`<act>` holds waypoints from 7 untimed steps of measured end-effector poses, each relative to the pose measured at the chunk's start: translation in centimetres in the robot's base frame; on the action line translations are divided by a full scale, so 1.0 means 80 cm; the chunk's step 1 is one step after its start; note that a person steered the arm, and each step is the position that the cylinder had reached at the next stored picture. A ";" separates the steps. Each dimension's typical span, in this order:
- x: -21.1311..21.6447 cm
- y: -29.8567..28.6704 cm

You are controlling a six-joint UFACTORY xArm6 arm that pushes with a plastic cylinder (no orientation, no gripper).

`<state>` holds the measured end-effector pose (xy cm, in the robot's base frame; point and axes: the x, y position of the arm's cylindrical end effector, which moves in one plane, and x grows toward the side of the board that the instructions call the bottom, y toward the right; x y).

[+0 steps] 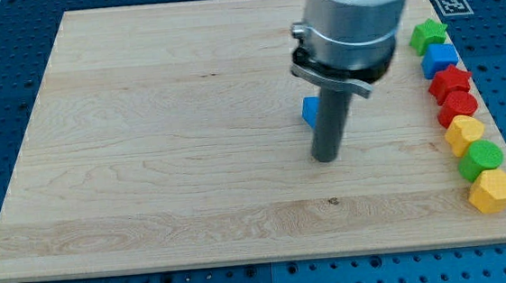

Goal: Place your arm left to the blue triangle

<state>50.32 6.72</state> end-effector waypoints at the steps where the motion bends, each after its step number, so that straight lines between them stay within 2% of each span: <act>1: -0.037 -0.030; 3: -0.081 -0.030; 7: -0.069 -0.048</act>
